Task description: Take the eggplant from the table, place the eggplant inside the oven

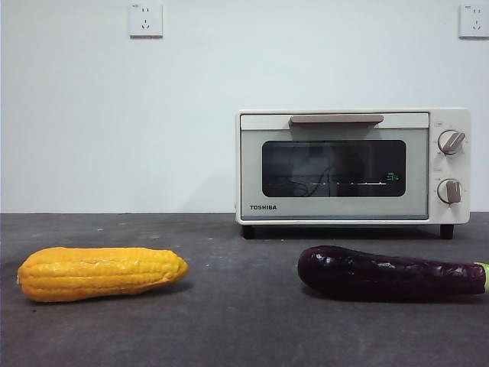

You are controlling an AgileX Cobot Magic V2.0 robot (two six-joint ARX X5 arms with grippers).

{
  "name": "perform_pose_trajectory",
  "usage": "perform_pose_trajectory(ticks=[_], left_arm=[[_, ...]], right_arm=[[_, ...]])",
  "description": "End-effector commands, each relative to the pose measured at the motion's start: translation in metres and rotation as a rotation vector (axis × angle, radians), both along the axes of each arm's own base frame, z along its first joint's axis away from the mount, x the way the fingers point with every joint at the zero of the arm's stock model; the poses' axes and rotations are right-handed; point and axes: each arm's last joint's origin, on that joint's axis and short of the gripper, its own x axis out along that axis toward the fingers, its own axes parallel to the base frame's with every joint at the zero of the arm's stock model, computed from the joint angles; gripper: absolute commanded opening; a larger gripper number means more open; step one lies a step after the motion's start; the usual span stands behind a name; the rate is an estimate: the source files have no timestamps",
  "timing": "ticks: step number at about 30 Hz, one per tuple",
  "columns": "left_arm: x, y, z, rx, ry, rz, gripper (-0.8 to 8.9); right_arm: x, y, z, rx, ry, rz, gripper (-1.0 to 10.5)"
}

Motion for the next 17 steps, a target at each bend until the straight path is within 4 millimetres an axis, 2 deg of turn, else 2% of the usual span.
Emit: perform_pose_trajectory(ticks=[1, 6, 10, 17], left_arm=[[0.001, -0.007, 0.01, 0.065, -0.014, -0.069, -0.06], [0.004, -0.022, 0.025, 0.121, -0.002, -0.184, -0.06], [0.007, -0.032, 0.031, 0.147, -0.007, -0.25, -0.06], [0.013, -0.038, 0.03, 0.157, 0.01, -0.279, -0.06]], right_arm=[[0.002, 0.002, 0.008, 0.005, 0.044, 0.069, -0.1], [0.004, 0.005, 0.015, 0.041, 0.127, 0.201, -0.1], [0.004, 0.007, 0.018, 0.063, 0.129, 0.238, 0.0], [0.003, 0.007, 0.02, 0.073, 0.125, 0.258, 0.0]])
